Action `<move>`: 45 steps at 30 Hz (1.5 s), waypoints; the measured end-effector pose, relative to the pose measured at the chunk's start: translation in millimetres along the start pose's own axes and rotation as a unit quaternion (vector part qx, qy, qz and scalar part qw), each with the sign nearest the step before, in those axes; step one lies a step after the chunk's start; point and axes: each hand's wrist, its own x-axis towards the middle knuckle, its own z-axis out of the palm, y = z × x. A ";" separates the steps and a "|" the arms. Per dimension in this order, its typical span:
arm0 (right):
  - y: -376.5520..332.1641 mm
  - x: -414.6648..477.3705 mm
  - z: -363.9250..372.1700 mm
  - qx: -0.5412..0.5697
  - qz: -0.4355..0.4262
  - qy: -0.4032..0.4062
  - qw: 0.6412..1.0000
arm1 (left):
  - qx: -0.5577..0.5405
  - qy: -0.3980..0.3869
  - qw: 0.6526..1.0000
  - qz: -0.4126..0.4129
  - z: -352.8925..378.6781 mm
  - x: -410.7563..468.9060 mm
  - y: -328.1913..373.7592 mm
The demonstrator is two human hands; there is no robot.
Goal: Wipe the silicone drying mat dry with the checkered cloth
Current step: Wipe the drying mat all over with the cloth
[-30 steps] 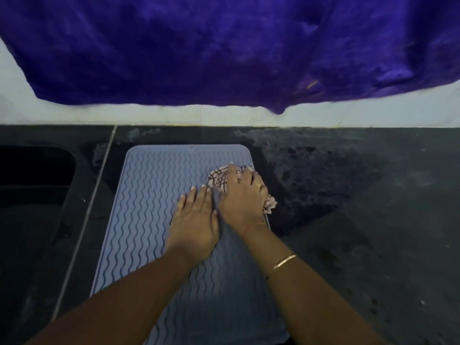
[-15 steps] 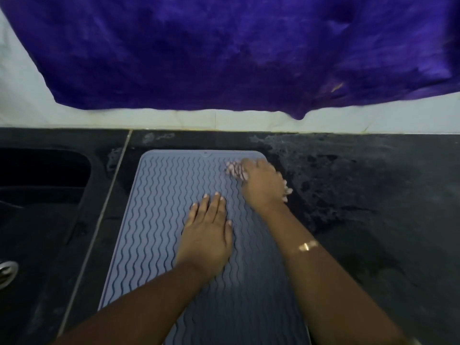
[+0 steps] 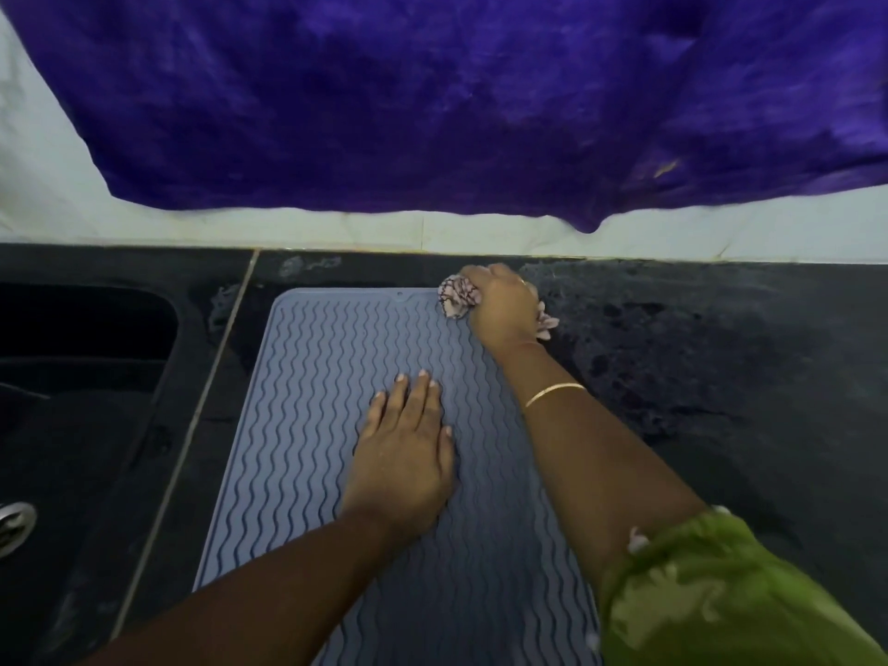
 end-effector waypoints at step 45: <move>-23.5 -235.9 -49.7 -0.063 0.004 0.029 0.998 | 0.029 -0.029 0.999 0.001 5.2 8.3 -1.7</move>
